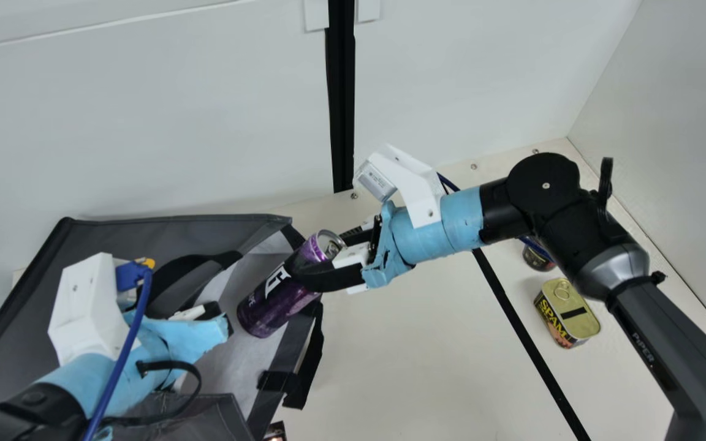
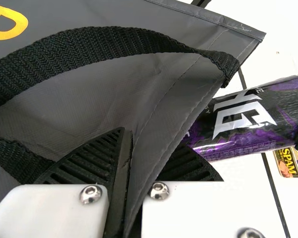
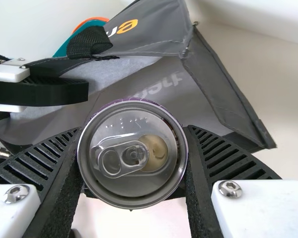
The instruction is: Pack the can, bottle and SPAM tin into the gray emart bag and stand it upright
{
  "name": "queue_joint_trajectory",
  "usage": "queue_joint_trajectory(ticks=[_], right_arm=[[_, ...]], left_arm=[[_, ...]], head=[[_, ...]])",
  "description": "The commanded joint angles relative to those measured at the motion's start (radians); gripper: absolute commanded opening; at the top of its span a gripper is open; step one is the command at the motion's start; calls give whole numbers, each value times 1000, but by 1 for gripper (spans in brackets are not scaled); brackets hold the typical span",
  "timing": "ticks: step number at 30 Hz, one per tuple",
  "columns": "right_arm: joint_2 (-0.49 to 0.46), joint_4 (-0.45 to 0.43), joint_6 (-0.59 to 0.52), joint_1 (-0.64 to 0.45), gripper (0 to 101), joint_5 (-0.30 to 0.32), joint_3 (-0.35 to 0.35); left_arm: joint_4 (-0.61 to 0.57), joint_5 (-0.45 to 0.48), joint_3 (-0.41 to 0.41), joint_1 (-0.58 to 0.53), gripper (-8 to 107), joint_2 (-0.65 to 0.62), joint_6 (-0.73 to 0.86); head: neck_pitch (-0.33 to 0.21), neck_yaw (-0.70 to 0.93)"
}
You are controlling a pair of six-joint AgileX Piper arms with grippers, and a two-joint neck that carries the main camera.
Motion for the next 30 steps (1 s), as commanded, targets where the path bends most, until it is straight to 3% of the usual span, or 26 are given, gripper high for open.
queue_joint_trajectory(ticks=[1, 16, 30], right_arm=[[2, 3, -3, 6, 0, 0, 2], [28, 18, -19, 47, 0, -1, 15], [64, 41, -47, 135, 0, -78, 41]], left_arm=[[0, 0, 0, 0, -8, 0, 0], [0, 0, 0, 0, -8, 0, 0], [0, 0, 0, 0, -8, 0, 0]], head=[[-23, -1], [-23, -1], [-23, -1]])
